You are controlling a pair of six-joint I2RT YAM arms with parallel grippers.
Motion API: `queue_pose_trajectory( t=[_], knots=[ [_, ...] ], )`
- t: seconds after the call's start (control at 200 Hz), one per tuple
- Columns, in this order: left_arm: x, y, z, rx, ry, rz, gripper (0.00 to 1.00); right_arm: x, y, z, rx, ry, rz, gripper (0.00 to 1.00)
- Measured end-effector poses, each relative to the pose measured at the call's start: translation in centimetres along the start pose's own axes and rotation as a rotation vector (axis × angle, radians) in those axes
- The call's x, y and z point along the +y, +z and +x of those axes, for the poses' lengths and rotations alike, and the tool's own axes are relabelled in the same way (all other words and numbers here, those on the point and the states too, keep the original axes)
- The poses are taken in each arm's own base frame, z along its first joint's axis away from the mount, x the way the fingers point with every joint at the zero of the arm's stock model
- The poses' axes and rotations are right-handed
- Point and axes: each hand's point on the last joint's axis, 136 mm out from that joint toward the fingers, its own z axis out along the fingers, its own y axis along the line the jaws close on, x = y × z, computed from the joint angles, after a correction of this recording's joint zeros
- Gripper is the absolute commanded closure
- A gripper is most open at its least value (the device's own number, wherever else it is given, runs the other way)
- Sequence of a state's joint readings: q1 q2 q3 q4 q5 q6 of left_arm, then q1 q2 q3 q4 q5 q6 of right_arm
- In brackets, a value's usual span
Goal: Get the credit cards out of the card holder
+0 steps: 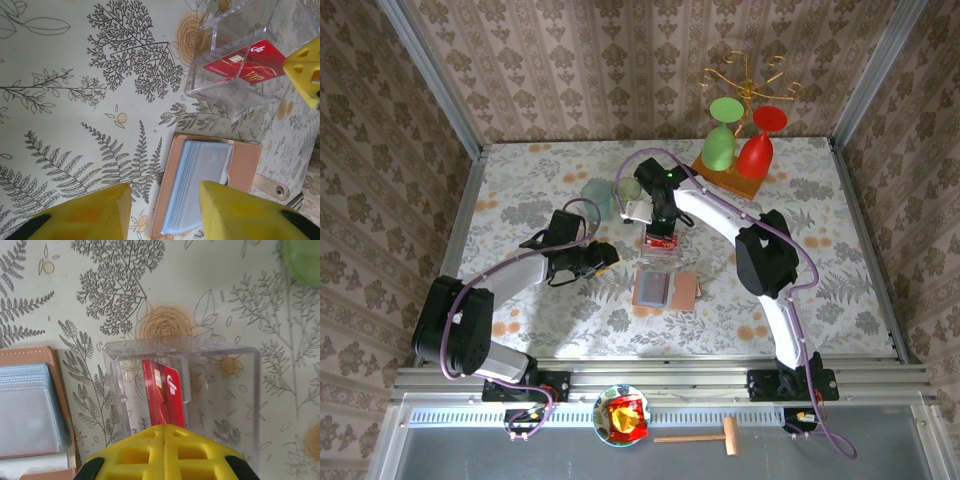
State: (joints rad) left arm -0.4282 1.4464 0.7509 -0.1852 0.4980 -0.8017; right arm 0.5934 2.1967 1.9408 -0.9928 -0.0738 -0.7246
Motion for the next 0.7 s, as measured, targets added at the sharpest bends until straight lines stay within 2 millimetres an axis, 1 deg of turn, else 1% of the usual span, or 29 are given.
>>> queue_pose_trajectory(
  t=[0.215,0.435,0.7],
  knots=[
    [0.0,0.0,0.0,0.003,-0.007,0.003,0.59,-0.7,-1.2,-0.8,-0.040,-0.002,0.037,1.00],
    [-0.1,0.0,0.0,0.003,-0.010,0.003,0.59,-1.0,-1.1,-0.3,-0.024,0.003,0.049,1.00],
    [-0.1,0.0,0.1,0.003,-0.010,0.003,0.59,-0.4,-0.2,0.6,0.003,0.006,0.025,1.00]
  ],
)
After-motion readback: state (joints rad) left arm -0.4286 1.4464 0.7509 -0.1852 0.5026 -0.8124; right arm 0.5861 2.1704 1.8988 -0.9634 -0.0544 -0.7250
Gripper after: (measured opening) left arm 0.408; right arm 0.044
